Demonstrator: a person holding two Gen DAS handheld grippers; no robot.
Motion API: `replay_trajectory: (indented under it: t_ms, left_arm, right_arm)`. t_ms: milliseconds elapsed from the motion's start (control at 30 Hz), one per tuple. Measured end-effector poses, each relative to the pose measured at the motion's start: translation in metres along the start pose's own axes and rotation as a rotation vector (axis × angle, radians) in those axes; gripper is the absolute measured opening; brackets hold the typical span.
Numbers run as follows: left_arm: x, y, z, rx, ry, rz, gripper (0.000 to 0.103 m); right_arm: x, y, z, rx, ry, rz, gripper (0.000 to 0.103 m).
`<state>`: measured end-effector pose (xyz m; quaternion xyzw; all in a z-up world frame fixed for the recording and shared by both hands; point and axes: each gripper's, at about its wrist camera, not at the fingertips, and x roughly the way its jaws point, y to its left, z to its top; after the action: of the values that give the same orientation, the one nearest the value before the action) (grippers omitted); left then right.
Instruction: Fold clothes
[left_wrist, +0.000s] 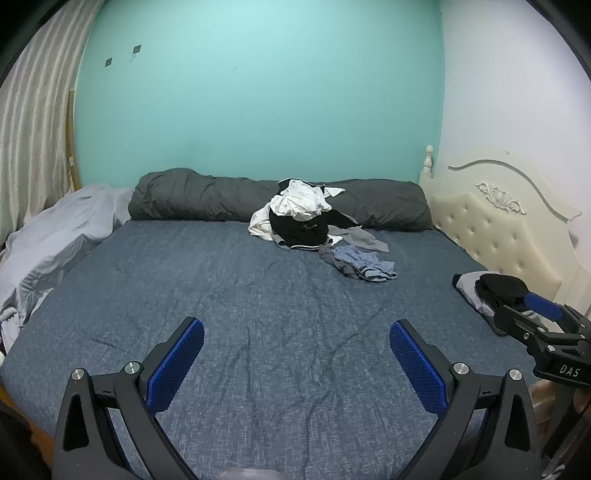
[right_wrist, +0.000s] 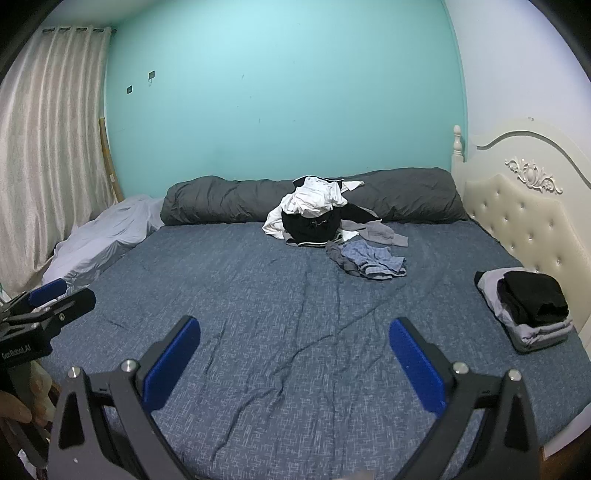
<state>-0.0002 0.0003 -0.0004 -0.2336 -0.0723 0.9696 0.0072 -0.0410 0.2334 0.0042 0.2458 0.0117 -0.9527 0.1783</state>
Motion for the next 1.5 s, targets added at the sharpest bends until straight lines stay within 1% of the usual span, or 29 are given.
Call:
replay_trajectory:
  t_ms: [167,367,867,900,933,1500]
  left_arm:
    - [0.0,-0.004,-0.004,0.013,-0.006,0.003,0.102]
    - [-0.001,-0.007,-0.006,0.014,-0.005,0.006,0.102]
    - [0.003,-0.01,0.002,0.016,0.013,0.016,0.102]
    - [0.003,-0.01,0.003,0.001,0.009,0.066,0.102]
    - [0.003,-0.01,0.003,-0.025,0.003,0.144,0.102]
    - [0.004,-0.015,0.0,-0.019,-0.001,0.15,0.102]
  right_arm:
    - [0.0,0.003,-0.005,-0.001,0.001,0.007,0.103]
    - [0.0,-0.003,0.0,-0.001,0.001,0.011,0.103]
    - [-0.003,-0.002,0.002,0.002,0.0,0.007,0.103]
    - [-0.003,-0.003,0.002,0.004,0.0,0.008,0.103]
    - [-0.002,-0.003,0.001,0.004,-0.001,0.007,0.103]
    - [-0.003,-0.003,0.0,0.002,-0.004,0.006,0.103]
